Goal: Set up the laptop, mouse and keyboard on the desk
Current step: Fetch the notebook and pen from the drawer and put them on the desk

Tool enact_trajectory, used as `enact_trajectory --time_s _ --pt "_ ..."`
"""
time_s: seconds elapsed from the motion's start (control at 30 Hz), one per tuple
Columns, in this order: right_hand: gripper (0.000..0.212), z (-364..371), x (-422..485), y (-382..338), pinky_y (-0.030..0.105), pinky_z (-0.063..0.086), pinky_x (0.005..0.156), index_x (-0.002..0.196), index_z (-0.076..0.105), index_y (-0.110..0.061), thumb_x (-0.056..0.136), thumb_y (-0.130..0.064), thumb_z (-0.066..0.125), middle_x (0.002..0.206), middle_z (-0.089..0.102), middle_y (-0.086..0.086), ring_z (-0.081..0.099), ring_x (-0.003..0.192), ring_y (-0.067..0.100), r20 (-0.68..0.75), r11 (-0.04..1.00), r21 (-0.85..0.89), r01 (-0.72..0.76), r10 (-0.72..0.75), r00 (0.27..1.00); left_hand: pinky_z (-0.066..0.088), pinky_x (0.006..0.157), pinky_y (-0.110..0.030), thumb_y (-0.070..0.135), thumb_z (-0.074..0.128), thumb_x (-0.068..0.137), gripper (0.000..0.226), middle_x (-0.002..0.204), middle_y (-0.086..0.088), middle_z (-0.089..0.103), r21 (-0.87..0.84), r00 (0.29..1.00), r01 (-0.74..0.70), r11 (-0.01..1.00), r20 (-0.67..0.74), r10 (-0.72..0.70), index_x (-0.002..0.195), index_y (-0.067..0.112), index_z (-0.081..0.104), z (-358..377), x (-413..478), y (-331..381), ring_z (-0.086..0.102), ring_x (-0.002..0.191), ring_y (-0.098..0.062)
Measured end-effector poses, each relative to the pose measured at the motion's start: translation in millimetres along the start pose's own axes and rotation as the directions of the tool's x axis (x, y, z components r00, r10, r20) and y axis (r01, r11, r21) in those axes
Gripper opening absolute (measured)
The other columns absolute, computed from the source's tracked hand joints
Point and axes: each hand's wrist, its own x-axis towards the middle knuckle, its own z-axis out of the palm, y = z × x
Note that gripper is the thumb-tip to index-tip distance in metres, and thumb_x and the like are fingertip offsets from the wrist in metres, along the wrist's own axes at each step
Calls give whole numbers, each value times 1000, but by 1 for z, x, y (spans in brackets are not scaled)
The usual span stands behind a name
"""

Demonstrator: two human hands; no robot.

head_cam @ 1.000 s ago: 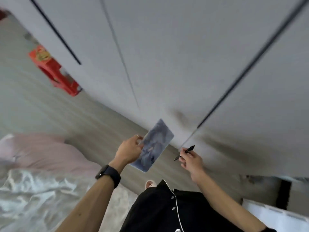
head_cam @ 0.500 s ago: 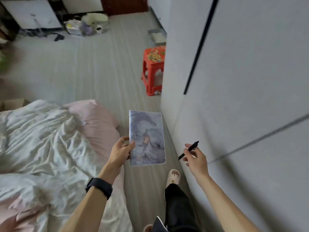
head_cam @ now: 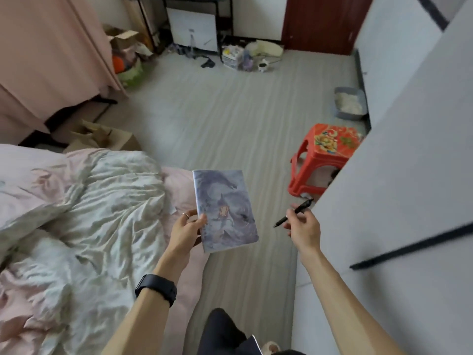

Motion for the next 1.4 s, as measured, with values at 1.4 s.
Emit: enact_trajectory --time_s 1.4 --pt "8 414 933 -511 42 56 79 102 67 -38 96 -33 65 81 67 -3 70 69 9 427 922 -149 359 -268 864 52 63 -30 16 62 95 21 93 -9 70 -143 965 -62 988 -262 23 116 12 60 196 859 594 69 77 -23"
